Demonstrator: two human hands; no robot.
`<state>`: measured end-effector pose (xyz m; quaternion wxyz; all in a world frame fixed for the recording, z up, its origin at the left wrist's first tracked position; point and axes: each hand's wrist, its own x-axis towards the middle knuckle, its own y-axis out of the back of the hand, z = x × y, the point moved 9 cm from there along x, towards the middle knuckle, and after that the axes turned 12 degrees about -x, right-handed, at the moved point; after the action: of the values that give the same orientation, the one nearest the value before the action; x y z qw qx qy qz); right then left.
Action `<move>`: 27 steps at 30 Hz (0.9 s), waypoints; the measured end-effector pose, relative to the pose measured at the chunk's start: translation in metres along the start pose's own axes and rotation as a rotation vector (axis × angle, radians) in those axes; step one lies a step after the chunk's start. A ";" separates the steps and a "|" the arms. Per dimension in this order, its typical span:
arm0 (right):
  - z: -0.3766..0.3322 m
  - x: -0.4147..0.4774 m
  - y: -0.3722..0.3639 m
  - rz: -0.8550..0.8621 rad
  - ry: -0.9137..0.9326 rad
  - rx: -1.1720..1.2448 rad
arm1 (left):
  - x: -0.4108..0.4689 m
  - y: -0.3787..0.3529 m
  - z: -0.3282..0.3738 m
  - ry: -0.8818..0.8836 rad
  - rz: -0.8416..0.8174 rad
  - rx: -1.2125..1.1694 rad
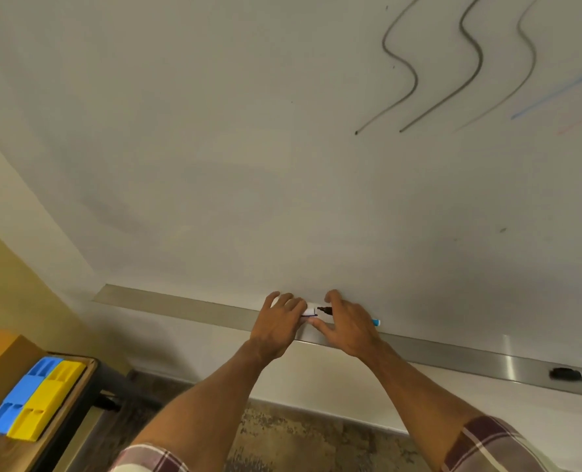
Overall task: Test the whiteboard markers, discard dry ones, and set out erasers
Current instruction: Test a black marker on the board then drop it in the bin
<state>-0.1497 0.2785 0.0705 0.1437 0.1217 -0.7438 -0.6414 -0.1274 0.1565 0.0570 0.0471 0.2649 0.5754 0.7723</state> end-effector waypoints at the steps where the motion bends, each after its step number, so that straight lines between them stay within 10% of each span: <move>1: 0.000 -0.003 0.004 0.044 0.005 -0.002 | -0.001 0.004 0.003 -0.024 0.045 -0.007; 27: -0.056 -0.018 0.323 0.993 0.031 0.175 | 0.127 0.347 0.037 -0.462 0.721 0.221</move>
<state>-0.1115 0.2813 0.3963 0.4315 -0.2256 -0.7609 -0.4289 -0.1382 0.1207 0.4261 -0.1267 0.6179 0.4997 0.5937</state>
